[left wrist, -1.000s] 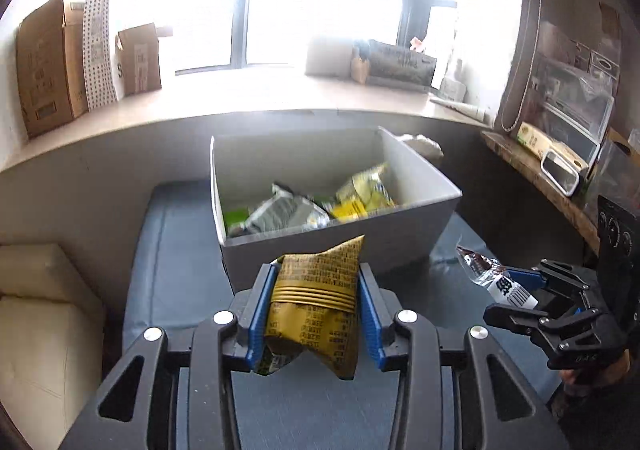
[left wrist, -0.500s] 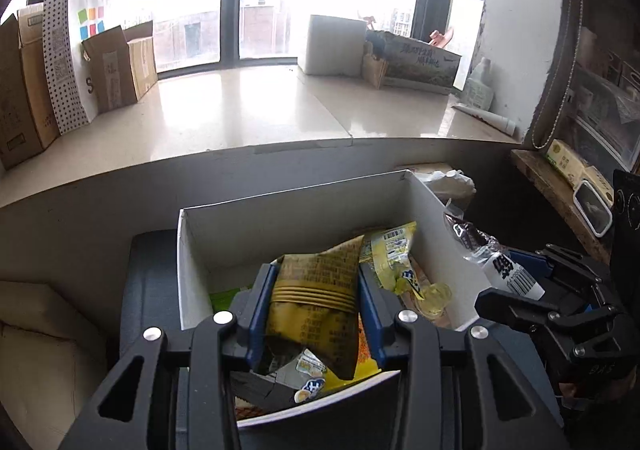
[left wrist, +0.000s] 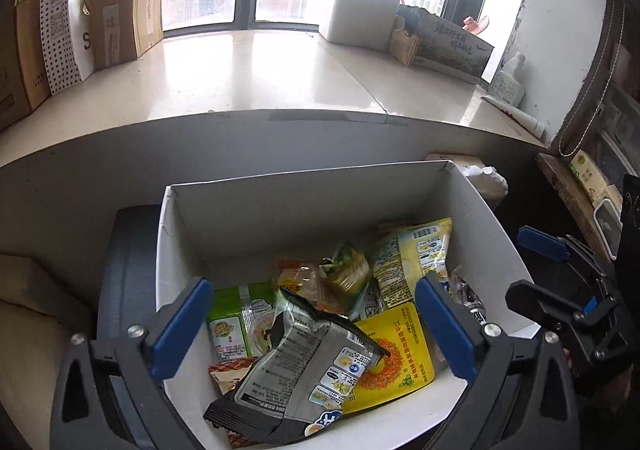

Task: Organize snacks
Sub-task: 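Drop the meat-snack packet into the box with the right tool while the left tool drops the gold packet in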

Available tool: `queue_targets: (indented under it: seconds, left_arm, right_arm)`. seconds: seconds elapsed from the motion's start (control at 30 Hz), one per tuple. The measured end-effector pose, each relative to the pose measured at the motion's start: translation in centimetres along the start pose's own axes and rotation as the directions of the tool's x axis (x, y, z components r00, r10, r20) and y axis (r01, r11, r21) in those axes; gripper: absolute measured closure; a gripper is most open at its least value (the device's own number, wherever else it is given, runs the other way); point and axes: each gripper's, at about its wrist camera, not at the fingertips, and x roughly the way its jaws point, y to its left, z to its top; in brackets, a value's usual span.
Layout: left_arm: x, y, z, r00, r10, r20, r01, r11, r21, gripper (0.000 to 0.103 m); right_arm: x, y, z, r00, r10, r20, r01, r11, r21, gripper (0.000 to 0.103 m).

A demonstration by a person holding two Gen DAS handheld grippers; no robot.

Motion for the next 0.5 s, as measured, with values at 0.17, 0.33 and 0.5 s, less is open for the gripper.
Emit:
queue_targets:
  seconds: [0.17,0.33,0.5]
  left_arm:
    - [-1.2,-0.1,-0.2,0.999,0.006,0.043,-0.007,1.0,0.008,0.0]
    - [-4.5,-1.1,-1.3,0.976,0.14,0.169,-0.148,0.988,0.035,0.0]
    - [-10.1,-2.8,-4.6,0.921,0.207,0.33,-0.231,0.972,0.033,0.0]
  right_arm:
    - [-1.0,0.2,-0.3,0.999,-0.021,0.036,0.021,1.0,-0.01,0.0]
    - [-2.3,1.7,-1.0,0.996,-0.06,0.064,0.063,0.997,-0.046,0.0]
    - [-5.6,4.3,-2.9,0.968,-0.207,0.145,0.223,0.969,-0.107,0.0]
